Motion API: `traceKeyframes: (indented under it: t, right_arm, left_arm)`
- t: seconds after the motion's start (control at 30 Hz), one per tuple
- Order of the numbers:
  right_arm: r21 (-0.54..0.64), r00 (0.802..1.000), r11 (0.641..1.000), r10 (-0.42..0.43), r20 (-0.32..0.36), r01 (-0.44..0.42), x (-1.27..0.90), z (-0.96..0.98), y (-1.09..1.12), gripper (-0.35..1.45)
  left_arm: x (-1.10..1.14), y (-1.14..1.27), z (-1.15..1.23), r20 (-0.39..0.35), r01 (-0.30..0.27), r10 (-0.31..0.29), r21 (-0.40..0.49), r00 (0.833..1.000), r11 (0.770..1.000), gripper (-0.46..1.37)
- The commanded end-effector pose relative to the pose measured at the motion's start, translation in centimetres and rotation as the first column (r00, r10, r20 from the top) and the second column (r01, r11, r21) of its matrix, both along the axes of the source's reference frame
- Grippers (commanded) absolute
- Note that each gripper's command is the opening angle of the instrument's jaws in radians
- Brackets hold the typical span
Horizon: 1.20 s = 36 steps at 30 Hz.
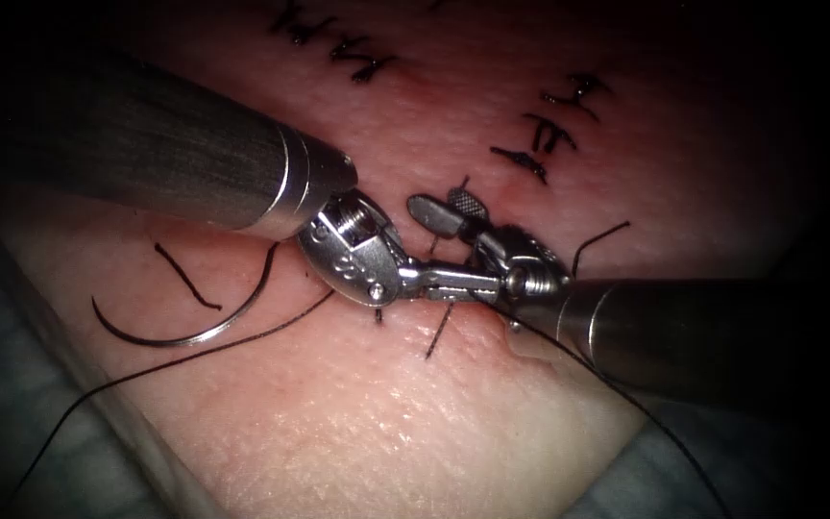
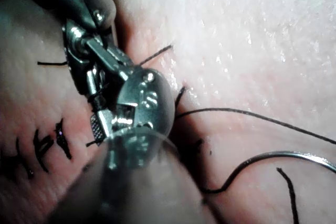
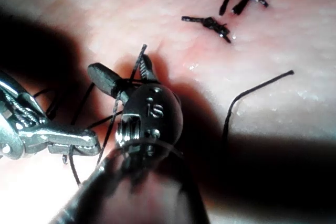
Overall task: Wound Closure
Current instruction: Grab the small suture end with the right driver, then secure the knot by pulling down with the right gripper and up with the left
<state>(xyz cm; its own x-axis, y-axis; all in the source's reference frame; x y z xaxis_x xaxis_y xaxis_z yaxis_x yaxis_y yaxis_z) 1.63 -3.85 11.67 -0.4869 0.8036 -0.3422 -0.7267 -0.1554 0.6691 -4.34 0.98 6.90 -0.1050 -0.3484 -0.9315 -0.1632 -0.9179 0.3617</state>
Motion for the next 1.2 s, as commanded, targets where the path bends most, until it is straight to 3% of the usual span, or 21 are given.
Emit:
traceKeyframes:
  t: [0.03,0.23,0.27,0.3,0.33,0.37,0.57,0.87,1.2]
  right_arm:
    - [-0.001,1.000,1.000,-0.002,-0.002,0.002,0.00,0.00,0.00,1.02]
    - [-0.004,1.000,1.000,0.000,-0.003,0.000,0.00,0.01,0.01,0.74]
    - [-0.001,1.000,1.000,0.004,-0.006,-0.004,0.00,0.01,0.01,0.60]
    - [-0.001,1.000,1.000,0.002,-0.008,-0.002,0.00,0.01,0.01,0.32]
    - [-0.001,1.000,1.000,0.008,-0.002,-0.008,0.00,0.01,0.00,-0.26]
    - [-0.001,1.000,1.000,0.012,0.003,-0.012,0.00,0.00,0.00,-0.35]
    - [0.014,0.999,0.999,0.039,-0.013,-0.039,0.02,-0.06,0.03,-0.35]
    - [-0.014,1.000,1.000,-0.016,-0.015,0.015,0.09,-0.17,0.02,-0.35]
    - [-0.035,0.998,0.998,-0.050,-0.022,0.050,0.16,-0.31,-0.11,-0.35]
  left_arm:
    - [0.00,0.00,0.00,-0.002,-0.007,0.007,0.003,1.000,1.000,-0.35]
    - [0.00,-0.02,-0.01,0.000,-0.010,0.010,0.002,1.000,1.000,-0.35]
    - [0.00,-0.02,-0.01,0.000,-0.010,0.010,0.002,1.000,1.000,-0.35]
    - [0.00,-0.02,-0.01,0.000,-0.010,0.010,0.002,1.000,1.000,-0.35]
    - [0.00,-0.02,-0.01,0.000,-0.010,0.010,0.002,1.000,1.000,-0.35]
    - [0.00,-0.02,-0.02,0.000,-0.010,0.010,0.002,1.000,1.000,-0.35]
    - [0.00,-0.03,-0.02,0.000,-0.010,0.010,0.002,1.000,1.000,-0.35]
    - [0.03,-0.03,-0.02,0.002,-0.012,0.012,0.008,1.000,1.000,-0.35]
    - [0.24,0.00,0.00,-0.018,0.005,-0.004,0.031,1.000,0.999,-0.35]
